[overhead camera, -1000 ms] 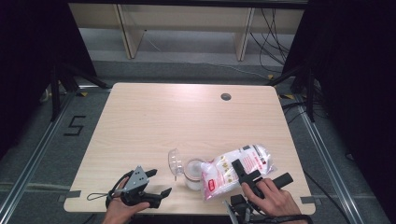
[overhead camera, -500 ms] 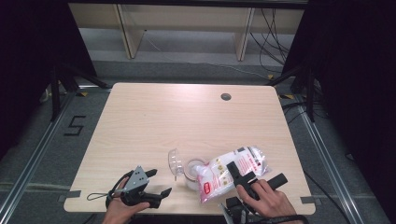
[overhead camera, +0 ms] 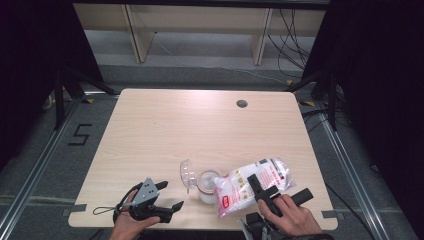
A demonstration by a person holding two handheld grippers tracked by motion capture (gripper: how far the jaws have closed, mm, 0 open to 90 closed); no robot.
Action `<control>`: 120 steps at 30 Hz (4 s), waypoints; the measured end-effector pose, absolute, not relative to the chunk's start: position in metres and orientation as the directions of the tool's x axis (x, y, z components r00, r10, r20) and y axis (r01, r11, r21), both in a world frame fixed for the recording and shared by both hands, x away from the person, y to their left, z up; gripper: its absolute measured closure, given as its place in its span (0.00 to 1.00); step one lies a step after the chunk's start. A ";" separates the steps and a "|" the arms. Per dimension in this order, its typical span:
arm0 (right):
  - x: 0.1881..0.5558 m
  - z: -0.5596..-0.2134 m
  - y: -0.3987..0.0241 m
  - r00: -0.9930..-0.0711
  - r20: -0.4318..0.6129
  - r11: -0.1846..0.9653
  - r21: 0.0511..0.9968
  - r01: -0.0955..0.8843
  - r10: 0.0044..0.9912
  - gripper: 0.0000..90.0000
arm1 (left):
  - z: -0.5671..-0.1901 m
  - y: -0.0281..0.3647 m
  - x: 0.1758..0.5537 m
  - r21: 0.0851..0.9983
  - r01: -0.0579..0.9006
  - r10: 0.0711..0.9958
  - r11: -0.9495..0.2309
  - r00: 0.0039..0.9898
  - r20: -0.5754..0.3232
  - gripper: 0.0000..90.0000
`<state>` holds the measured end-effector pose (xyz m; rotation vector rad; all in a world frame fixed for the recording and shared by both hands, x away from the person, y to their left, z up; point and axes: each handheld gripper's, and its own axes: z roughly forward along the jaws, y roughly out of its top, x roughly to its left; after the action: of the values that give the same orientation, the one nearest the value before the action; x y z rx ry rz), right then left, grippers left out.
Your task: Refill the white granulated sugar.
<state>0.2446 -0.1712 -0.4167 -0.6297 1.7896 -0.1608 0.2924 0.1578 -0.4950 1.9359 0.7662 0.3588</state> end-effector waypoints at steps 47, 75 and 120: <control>0.245 -0.415 -0.173 -0.173 -0.827 0.817 -0.455 -0.353 -0.535 0.81 | -0.495 0.157 0.292 0.878 0.365 0.653 -0.310 0.753 -0.082 0.17; 0.246 -0.416 -0.168 -0.187 -0.838 0.831 -0.430 -0.354 -0.513 0.82 | -0.495 0.157 0.292 0.881 0.351 0.647 -0.318 0.759 -0.068 0.18; 0.241 -0.409 -0.171 -0.196 -0.810 0.812 -0.472 -0.342 -0.553 0.82 | -0.496 0.156 0.291 0.878 0.368 0.656 -0.307 0.750 -0.085 0.18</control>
<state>0.2408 -0.1707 -0.4089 -0.6868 1.8072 -0.2205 0.2910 0.1562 -0.4955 1.9284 0.7806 0.3539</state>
